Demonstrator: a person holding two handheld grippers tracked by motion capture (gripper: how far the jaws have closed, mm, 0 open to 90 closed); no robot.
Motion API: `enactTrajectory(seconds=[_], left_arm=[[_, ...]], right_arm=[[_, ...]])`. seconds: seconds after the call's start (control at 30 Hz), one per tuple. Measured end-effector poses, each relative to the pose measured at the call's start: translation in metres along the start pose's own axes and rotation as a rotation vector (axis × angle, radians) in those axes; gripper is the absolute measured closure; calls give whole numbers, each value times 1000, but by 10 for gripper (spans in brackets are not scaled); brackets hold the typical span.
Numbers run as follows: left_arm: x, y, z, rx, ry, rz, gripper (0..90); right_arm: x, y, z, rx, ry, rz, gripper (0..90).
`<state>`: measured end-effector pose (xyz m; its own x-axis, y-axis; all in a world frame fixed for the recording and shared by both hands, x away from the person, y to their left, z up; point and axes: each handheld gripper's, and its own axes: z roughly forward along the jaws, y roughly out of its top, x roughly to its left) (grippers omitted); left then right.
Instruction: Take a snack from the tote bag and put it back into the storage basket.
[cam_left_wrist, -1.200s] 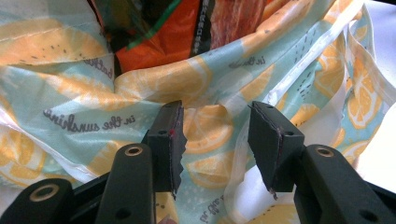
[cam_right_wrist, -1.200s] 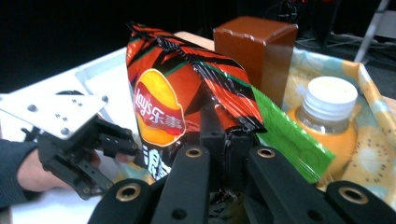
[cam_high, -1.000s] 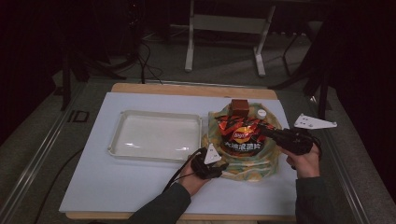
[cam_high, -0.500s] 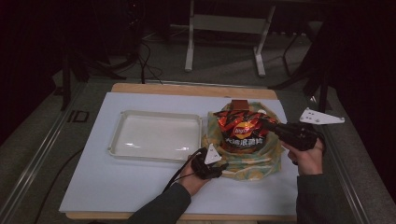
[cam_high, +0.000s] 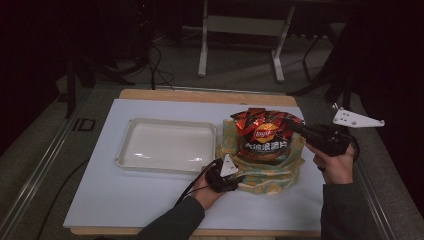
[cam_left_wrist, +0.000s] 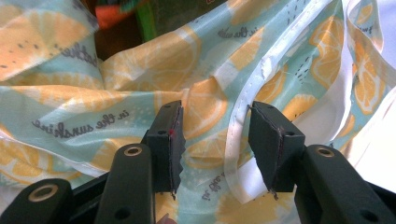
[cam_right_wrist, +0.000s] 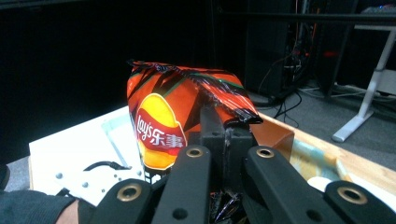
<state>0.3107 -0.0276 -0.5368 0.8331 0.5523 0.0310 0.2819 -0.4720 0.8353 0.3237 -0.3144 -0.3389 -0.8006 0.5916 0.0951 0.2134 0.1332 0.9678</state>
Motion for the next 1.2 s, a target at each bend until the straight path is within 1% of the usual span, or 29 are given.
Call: enactTrajectory(seconds=[0.1,0.23,0.5,0.63,0.7,0.73,0.9,1.03,1.2], left_arm=[[0,0,0,-1,0,0,545],[0,0,0,-2,-1,-3,542],[0,0,0,-5,-2,0,540],[-1,0,0,-6,-2,0,536],[-1,0,0,-7,-4,-1,535],[0,0,0,-8,-5,-1,532],[0,0,0,-7,-6,-1,529],[0,0,-1,-6,-9,0,527],[0,0,-1,-6,-11,-4,526]], right_arm=[[1,4,-1,-4,-1,-1,900],[4,13,-1,-26,7,-10,900],[8,21,3,-27,9,-15,900],[12,28,13,-36,21,-17,900],[13,29,14,-36,23,-18,900],[14,31,18,-39,29,-14,900],[18,34,29,-41,44,-12,900],[21,37,38,-31,49,-19,900],[24,39,45,-38,57,-15,900]])
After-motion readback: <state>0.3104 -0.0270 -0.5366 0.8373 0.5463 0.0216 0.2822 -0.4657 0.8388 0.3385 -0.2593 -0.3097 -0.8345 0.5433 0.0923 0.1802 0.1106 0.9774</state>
